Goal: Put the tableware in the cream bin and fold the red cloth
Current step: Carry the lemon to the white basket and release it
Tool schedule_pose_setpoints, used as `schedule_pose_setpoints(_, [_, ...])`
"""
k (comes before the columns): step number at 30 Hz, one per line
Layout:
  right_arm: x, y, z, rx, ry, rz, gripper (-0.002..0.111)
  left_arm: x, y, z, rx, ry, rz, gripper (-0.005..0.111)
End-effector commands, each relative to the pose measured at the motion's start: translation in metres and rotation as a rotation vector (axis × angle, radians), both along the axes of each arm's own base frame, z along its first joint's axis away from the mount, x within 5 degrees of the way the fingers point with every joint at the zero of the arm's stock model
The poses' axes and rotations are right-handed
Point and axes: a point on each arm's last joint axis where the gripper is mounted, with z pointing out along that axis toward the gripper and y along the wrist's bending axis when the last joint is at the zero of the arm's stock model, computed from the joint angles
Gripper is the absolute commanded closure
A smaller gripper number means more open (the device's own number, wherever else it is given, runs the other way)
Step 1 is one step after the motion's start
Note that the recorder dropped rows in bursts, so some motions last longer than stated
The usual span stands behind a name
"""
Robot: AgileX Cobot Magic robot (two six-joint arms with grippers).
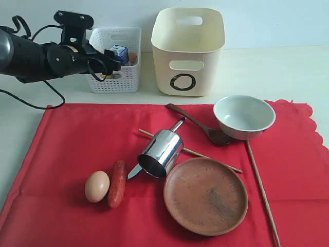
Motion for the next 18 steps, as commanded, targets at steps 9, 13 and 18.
schedule_pose_setpoints(9, [0.000, 0.000, -0.001, -0.006, -0.010, -0.001, 0.108, -0.029, -0.003, 0.073, -0.025, 0.118, -0.102, 0.030])
schedule_pose_setpoints(13, [0.000, 0.000, -0.001, -0.006, -0.010, -0.001, 0.108, -0.044, -0.001, 0.094, -0.011, 0.171, -0.147, 0.046])
schedule_pose_setpoints(18, [0.000, 0.000, -0.001, -0.006, -0.010, -0.001, 0.108, -0.071, 0.001, 0.120, -0.032, 0.299, -0.202, 0.106])
